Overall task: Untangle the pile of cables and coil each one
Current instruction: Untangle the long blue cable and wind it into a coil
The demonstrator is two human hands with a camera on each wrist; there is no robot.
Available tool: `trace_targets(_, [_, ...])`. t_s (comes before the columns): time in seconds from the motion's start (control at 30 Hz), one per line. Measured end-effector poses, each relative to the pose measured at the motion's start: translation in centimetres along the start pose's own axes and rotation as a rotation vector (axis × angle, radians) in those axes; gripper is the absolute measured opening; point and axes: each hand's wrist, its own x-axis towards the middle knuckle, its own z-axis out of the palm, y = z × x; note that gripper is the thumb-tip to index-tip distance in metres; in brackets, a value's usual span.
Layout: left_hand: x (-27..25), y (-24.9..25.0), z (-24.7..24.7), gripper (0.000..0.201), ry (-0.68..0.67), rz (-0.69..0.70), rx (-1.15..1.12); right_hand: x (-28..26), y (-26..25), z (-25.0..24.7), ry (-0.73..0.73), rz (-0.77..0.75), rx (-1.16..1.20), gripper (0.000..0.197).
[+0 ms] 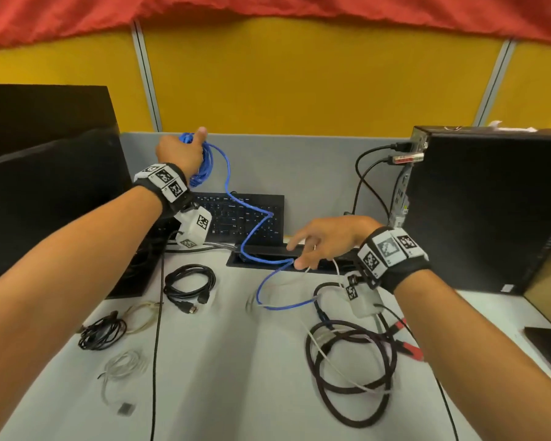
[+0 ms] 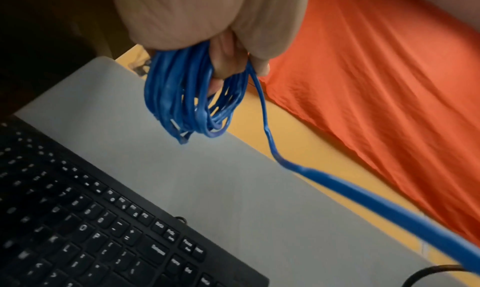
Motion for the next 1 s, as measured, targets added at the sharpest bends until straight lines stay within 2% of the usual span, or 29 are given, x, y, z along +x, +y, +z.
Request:
trace_targets(0.13, [0.0,0.8,0.0,0.061,-0.036,-0.117,-0.099,1.8,0.0,2.6,-0.060,-0.062,0.041,0.051])
trace_targets(0.2, [-0.5,1.4,-0.2,0.064,-0.090,-0.151,-0.168,2.6,0.2,3.6,-0.028,-0.083,0.053,0.033])
trace_targets(0.27, [-1.0,1.7,-0.2,0.065,-0.166,-0.167,-0.203,3.0,0.5,3.8,0.149,-0.089,0.127,0.018])
trace_targets(0.4, [-2.3,0.4,-0.1,0.052,-0.268,-0.147,-0.318,2.0,1.1,1.8,0.736,-0.107,0.541,0.028])
trace_targets(0.47, [-3.6,-1.1,0.1,0.044,-0.288,-0.186,-0.421,0.9,1.1,-0.2,0.908,-0.180,0.657,0.019])
trace_targets(0.5, [-4.5,-2.0,0.3,0.040,-0.296,-0.227,-0.478,0.5,0.9,-0.9,0.937,-0.215,0.677,0.021])
trace_targets(0.57, [-6.2,-3.6,0.9,0.030,-0.292,-0.379,-0.641,0.2,0.6,-1.6,0.885,-0.251,0.671,0.030])
trace_targets(0.63, [-7.6,-4.7,1.5,0.028,-0.271,-0.542,-0.831,0.2,0.3,-1.2,0.692,-0.204,0.566,0.035])
trace_targets(0.7, [-8.5,-5.2,2.0,0.035,-0.270,-0.636,-0.975,0.8,0.4,0.1,0.536,-0.111,0.477,0.049])
trace_targets(0.77, [-8.9,-5.3,2.5,0.037,-0.256,-0.681,-1.036,1.5,0.7,1.4,0.579,-0.045,0.549,0.052])
trace_targets(0.83, [-9.2,-5.4,2.9,0.040,-0.210,-0.687,-1.047,2.3,1.0,2.8,0.578,-0.045,0.673,0.047])
trace_targets(0.93, [-9.6,-5.5,3.6,0.038,-0.151,-0.679,-0.996,3.1,1.5,4.9,0.449,-0.041,0.754,0.029])
trace_targets(1.0, [-9.5,-5.5,3.9,0.033,-0.115,-0.677,-0.938,3.0,2.0,5.6,0.321,-0.016,0.646,0.023])
